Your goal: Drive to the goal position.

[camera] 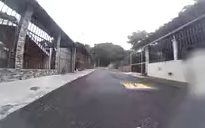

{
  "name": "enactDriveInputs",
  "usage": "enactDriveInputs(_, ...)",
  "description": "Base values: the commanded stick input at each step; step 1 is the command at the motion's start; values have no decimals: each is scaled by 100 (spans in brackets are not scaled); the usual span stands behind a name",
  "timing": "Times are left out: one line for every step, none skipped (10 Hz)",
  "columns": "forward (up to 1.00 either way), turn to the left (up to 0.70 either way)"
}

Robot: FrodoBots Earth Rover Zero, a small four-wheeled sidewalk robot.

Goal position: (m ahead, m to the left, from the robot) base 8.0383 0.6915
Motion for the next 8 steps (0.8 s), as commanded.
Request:
enactDriveInputs(50, 1)
enactDriveInputs(50, 1)
enactDriveInputs(50, 1)
enactDriveInputs(50, 1)
enactDriveInputs(50, 1)
enactDriveInputs(50, 1)
enactDriveInputs(50, 1)
enactDriveInputs(50, 1)
